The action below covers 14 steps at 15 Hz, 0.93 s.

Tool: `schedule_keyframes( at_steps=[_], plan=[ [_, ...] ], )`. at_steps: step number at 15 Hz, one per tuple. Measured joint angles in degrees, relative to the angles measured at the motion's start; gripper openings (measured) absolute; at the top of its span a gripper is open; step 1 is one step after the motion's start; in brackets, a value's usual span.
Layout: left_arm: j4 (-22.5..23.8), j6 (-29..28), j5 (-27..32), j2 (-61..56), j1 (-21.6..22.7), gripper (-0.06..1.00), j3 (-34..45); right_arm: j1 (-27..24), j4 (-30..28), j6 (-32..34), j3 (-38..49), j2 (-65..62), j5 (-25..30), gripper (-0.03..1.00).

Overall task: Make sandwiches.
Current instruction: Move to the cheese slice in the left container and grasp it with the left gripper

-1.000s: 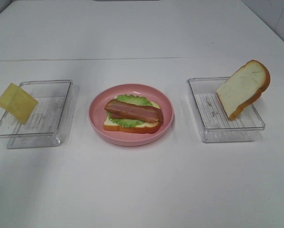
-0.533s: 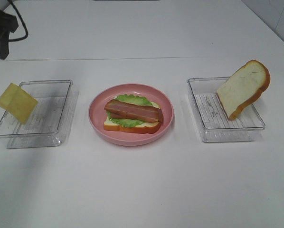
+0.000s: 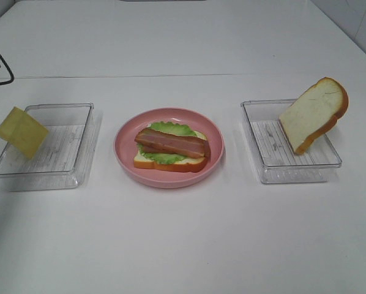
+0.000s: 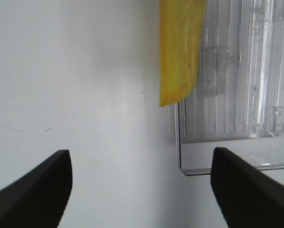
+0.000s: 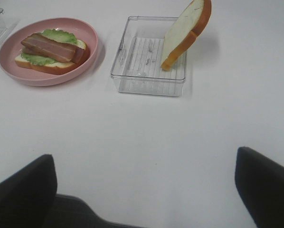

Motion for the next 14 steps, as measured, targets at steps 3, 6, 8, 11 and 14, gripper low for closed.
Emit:
schedule_keyframes(
  at_steps=[3, 6, 8, 11, 14],
  plan=[
    [-1.1, 1.7, -5.0, 3.1, 0.0, 0.73, 0.0, 0.0, 0.0, 0.0, 0.0, 0.0, 0.0, 0.98],
    [-2.6, 2.8, -11.6, 7.0, 0.0, 0.73, 0.0, 0.0, 0.0, 0.0, 0.0, 0.0, 0.0, 0.98],
    [-4.1, 4.1, -13.8, 8.2, 0.0, 0.73, 0.1, 0.0, 0.1, 0.0, 0.0, 0.0, 0.0, 0.98],
    [-5.0, 5.1, -15.2, 9.5, 0.0, 0.73, 0.1, 0.0, 0.1, 0.0, 0.0, 0.0, 0.0, 0.98],
    [-5.1, 5.3, -15.3, 10.3, 0.0, 0.73, 0.1, 0.0, 0.1, 0.0, 0.0, 0.0, 0.0, 0.98]
  ],
)
